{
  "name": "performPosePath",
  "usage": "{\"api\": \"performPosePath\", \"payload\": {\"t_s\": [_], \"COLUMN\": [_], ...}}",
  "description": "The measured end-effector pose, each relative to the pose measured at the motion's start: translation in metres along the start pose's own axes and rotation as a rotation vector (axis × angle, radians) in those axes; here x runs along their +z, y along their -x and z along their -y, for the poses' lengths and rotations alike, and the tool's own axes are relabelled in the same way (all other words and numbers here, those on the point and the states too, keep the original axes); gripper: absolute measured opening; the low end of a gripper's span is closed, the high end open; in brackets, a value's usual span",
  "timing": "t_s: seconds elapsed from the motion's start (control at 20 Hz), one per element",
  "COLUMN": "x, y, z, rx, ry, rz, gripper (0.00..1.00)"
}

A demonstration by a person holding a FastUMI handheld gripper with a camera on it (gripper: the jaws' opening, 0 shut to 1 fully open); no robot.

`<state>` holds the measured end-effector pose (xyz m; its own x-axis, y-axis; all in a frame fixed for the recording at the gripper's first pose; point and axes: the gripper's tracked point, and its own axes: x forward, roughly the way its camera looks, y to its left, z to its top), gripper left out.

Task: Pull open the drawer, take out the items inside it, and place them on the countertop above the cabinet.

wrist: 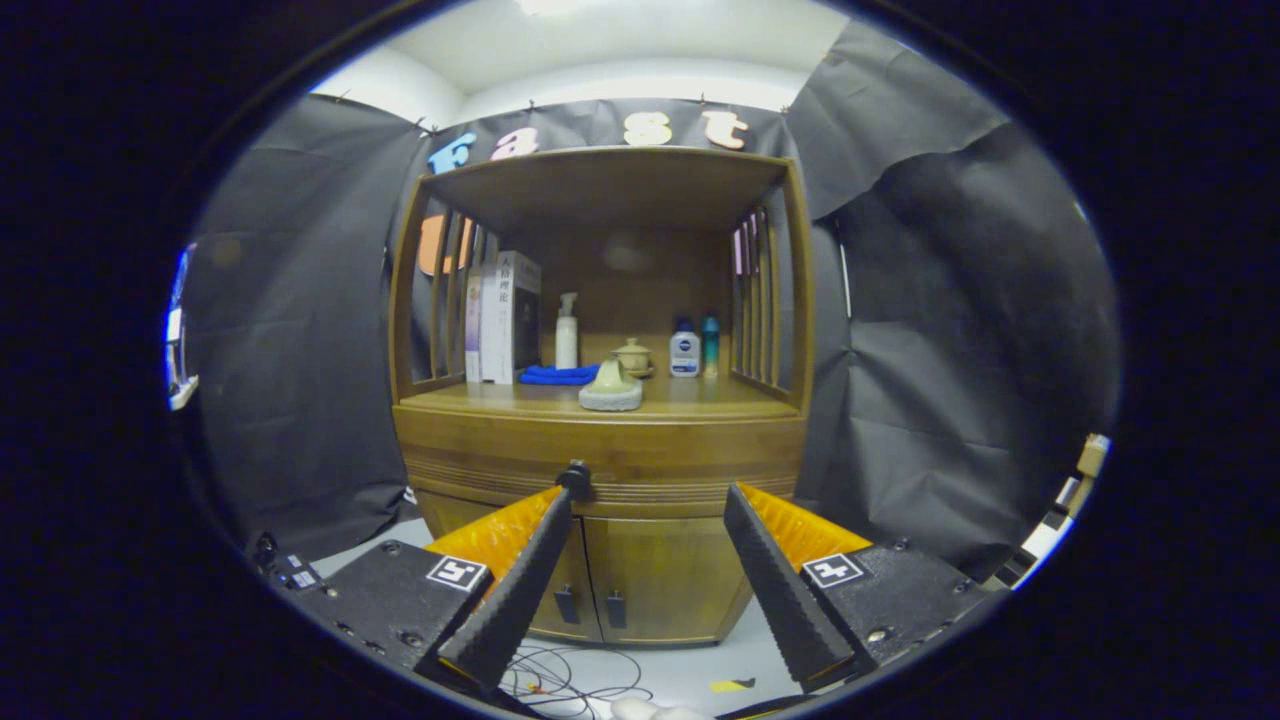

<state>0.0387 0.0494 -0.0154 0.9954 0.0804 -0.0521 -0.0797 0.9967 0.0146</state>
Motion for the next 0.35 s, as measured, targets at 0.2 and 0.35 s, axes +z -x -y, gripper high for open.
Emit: {"api": "performPosePath", "payload": {"t_s": [0.2, 0.35], "x": [0.000, 0.002], "y": [0.016, 0.022], "z": [0.014, 0.020], "rx": [-0.018, -0.030], "ry": [-0.008, -0.021], "rz": [-0.003, 0.001], "gripper": [1.00, 1.00]}}
